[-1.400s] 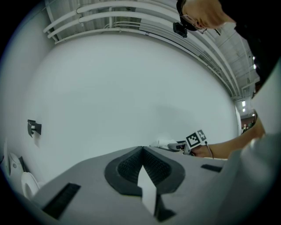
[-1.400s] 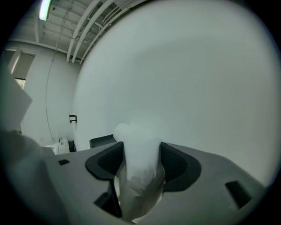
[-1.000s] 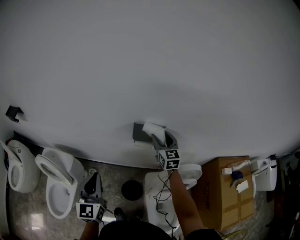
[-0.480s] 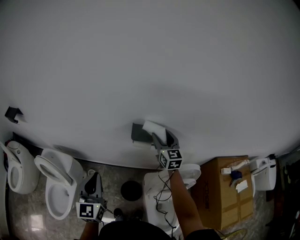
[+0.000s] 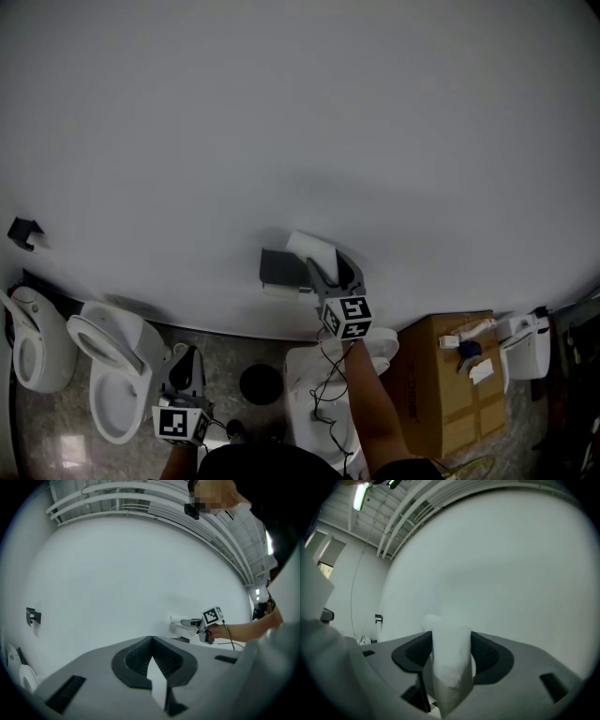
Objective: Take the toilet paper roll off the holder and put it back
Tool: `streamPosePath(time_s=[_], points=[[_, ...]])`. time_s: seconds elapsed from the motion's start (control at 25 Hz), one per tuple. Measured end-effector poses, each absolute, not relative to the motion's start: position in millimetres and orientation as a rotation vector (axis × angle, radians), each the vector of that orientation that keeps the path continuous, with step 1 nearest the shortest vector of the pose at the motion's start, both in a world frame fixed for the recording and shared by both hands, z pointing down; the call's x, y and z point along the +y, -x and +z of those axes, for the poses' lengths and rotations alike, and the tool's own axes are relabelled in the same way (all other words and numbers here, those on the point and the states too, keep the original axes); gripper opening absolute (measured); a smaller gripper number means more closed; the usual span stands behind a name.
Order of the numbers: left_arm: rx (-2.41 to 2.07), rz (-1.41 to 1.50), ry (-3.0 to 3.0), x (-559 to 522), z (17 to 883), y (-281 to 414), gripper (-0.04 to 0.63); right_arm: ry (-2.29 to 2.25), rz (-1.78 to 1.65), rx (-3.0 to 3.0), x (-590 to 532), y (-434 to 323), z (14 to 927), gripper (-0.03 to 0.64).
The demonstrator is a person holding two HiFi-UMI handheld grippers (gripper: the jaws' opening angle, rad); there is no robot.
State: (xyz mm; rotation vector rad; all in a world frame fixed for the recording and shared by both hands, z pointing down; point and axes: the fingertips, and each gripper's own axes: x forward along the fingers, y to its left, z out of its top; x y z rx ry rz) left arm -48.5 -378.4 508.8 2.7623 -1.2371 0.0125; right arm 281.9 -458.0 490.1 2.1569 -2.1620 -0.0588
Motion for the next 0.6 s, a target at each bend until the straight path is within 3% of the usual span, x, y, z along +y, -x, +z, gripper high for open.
streamPosePath(time_s=[0.6], points=[[-1.232,-0.003,-2.779,-378.3,507.2,51.5,0.003,-2.160,-0.316,-2.228,-443.1,-258.1,402.0,0.265]])
